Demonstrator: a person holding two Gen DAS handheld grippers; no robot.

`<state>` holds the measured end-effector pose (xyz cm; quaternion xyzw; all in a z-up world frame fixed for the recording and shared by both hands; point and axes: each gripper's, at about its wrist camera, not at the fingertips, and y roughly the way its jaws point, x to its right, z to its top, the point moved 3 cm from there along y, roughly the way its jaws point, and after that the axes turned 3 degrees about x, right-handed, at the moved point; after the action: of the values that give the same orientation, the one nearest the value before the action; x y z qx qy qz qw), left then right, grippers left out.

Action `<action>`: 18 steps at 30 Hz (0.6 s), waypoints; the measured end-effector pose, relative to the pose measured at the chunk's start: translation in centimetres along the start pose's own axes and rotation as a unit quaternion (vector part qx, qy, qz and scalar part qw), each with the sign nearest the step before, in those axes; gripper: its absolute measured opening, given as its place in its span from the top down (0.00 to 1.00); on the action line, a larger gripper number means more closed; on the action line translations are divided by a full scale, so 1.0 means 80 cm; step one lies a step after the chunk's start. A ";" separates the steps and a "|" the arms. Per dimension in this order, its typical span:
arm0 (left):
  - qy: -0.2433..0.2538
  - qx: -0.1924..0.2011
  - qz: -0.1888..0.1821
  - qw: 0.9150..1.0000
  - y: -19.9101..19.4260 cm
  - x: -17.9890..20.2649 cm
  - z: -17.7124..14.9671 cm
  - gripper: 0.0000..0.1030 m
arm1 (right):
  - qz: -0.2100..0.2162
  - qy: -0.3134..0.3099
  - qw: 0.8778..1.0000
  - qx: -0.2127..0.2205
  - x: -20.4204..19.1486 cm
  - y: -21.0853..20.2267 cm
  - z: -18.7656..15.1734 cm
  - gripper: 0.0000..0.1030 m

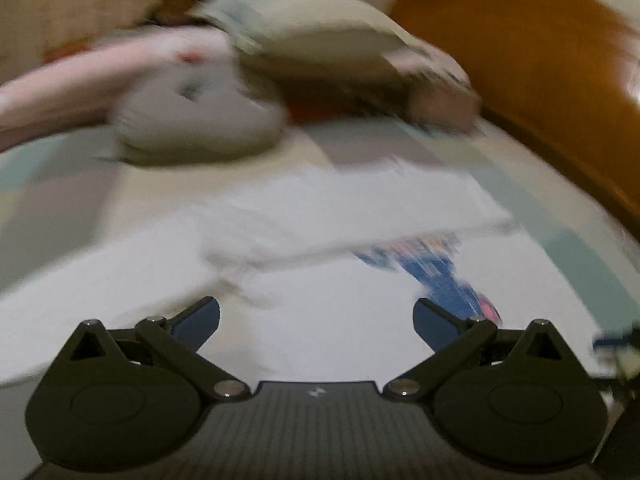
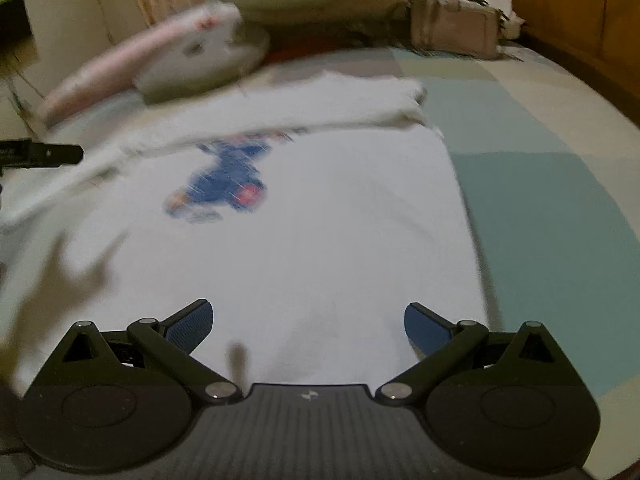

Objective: Fold clothes
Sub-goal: 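Move the left gripper along the folded white sleeve strip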

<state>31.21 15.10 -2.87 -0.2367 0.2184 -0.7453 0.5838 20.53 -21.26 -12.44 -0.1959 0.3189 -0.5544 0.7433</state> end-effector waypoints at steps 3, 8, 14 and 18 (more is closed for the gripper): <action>-0.022 0.033 0.044 0.998 -0.051 -0.065 0.029 0.01 | 0.036 0.018 0.999 0.016 -0.009 -0.015 0.011 0.00; -0.049 0.076 0.119 0.989 -0.106 -0.172 0.006 0.01 | 0.093 0.056 0.993 0.037 -0.029 -0.028 0.027 0.00; -0.094 0.067 0.139 0.983 -0.084 -0.256 -0.096 0.01 | 0.102 0.050 0.993 0.028 -0.070 -0.008 0.040 0.00; -0.105 0.035 0.123 0.986 -0.048 -0.281 -0.146 0.01 | 0.081 0.030 0.996 0.005 -0.093 0.013 0.042 0.00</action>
<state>25.78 38.43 -11.99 -0.2642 0.1578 -0.6459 0.6987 22.17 -14.07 -8.77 -0.1493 0.3533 -0.4999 0.7765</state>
